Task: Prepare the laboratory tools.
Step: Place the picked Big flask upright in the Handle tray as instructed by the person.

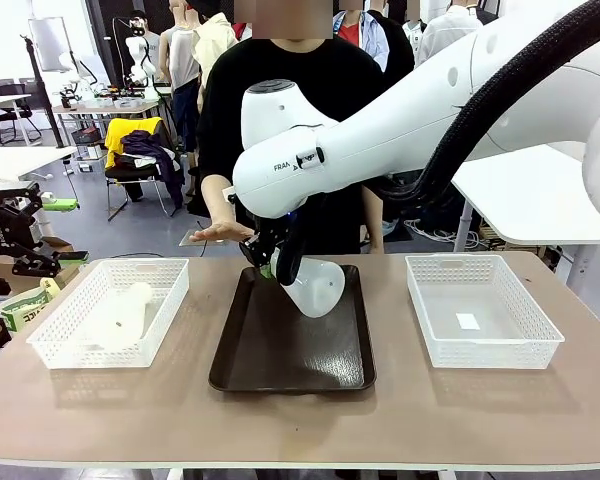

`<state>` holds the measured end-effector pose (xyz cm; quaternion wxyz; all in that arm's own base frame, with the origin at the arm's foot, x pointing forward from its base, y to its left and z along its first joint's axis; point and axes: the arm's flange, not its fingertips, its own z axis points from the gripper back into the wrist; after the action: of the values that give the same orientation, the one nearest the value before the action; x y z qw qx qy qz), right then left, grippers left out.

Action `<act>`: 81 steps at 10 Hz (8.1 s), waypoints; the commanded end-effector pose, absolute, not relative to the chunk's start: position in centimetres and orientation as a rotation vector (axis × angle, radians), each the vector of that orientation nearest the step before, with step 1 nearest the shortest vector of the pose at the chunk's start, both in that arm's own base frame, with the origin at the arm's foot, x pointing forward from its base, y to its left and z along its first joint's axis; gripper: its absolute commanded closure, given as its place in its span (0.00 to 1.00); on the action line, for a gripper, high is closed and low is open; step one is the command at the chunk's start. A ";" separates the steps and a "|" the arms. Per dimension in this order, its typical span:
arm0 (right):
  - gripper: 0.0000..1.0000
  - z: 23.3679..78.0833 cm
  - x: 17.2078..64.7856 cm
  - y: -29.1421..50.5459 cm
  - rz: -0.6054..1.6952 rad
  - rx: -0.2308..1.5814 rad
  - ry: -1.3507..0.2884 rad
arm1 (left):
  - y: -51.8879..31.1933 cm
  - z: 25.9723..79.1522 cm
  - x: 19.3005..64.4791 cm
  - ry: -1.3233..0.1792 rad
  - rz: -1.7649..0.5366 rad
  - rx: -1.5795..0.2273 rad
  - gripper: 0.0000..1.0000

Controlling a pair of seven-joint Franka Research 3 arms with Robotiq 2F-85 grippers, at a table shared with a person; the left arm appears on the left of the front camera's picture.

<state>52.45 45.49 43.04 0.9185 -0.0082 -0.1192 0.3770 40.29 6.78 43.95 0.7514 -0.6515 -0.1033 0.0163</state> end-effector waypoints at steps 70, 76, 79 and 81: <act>0.76 31.5 60.6 33.3 1.164 1.118 -1.183 | 6.9 44.0 40.3 -0.239 0.025 -1.426 0.00; 0.00 30.4 60.5 32.3 1.142 1.119 -1.176 | 6.9 44.0 40.3 -0.239 0.025 -1.426 0.00; 0.00 31.2 59.8 31.8 1.156 1.048 -1.115 | 6.9 44.0 40.3 -0.239 0.025 -1.426 0.00; 0.00 31.4 59.7 31.7 1.153 1.028 -1.110 | 6.9 44.0 40.3 -0.239 0.025 -1.426 0.00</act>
<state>60.50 32.19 31.23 0.5648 0.4521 -0.4828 0.4935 40.29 6.82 43.94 0.7514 -0.6514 -0.1035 0.0166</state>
